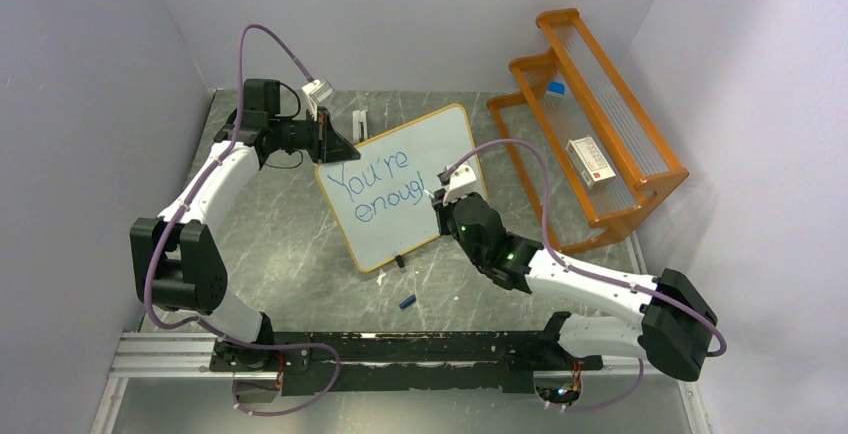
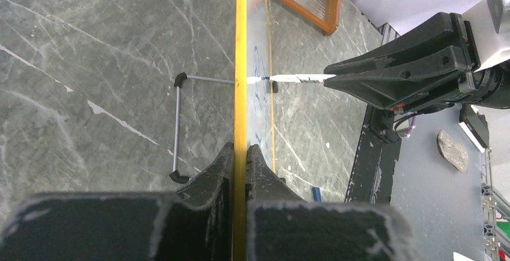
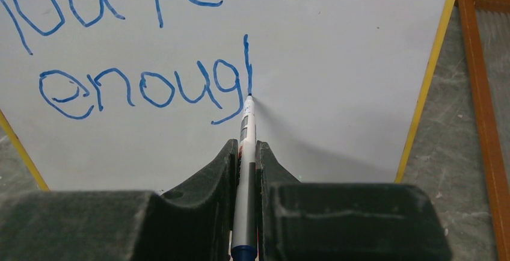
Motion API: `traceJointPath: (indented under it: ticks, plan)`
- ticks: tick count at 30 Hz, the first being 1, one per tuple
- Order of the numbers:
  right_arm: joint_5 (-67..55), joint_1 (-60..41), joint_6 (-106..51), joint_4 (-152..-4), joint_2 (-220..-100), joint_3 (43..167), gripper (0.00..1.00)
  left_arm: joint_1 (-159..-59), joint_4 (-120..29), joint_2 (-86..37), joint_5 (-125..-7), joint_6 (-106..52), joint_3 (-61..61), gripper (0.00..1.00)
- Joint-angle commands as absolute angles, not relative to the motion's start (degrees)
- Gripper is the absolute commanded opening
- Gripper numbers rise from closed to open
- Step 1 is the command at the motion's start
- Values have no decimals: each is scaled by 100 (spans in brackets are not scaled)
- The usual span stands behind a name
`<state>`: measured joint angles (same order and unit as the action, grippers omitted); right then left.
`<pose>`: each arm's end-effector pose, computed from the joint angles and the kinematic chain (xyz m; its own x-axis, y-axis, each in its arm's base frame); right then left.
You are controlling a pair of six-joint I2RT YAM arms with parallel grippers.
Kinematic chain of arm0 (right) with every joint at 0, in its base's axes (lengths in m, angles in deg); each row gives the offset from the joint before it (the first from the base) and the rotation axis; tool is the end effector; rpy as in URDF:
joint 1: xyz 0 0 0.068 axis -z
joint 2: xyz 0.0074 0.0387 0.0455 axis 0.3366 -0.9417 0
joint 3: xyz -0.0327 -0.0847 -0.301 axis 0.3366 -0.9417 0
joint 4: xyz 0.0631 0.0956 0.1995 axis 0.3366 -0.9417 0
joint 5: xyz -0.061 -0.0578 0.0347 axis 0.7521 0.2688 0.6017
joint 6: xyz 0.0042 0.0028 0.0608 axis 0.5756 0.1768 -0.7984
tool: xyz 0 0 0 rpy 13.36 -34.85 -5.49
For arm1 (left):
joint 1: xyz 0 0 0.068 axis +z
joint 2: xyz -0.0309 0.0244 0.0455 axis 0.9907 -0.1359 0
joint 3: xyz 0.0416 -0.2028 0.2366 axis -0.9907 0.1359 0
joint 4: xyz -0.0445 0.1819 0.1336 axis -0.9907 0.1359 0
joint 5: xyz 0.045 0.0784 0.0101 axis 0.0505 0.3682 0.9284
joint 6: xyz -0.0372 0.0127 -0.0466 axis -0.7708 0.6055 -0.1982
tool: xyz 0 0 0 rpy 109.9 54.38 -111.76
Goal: Write a sentence on the whiteboard
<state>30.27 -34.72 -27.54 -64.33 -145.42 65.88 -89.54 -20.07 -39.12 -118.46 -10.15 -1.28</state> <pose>0.1458 0.1661 0.3081 -0.2229 -0.1247 -0.9668 -0.4210 0.9068 -0.0199 0.3039 -0.0793 0.3576 -0.5645 0.1168 -0.8171 0.7825 0.3906 -0.4848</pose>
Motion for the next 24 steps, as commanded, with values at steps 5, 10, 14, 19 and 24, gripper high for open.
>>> traceJointPath:
  ticks: [5, 10, 14, 19, 24]
  plan:
    - [3054, -3473, -2746, -6322, -14321, 6546, 0, -8983, -1805, -4084, -11446, -638, -115, 5]
    - [3069, -3461, -2668, -6076, -14385, 6610, 0, -8983, -1804, -4084, -11436, -638, -106, 5]
    - [3093, -3461, -2619, -5920, -14517, 6660, 0, -8983, -1804, -4084, -11446, -631, -117, 5]
    - [3124, -3456, -2550, -5789, -14669, 6708, 0, -8983, -1800, -4088, -11442, -631, -110, 5]
    - [3179, -3432, -2498, -5655, -14764, 6712, 0, -8983, -1795, -4095, -11447, -624, -119, 5]
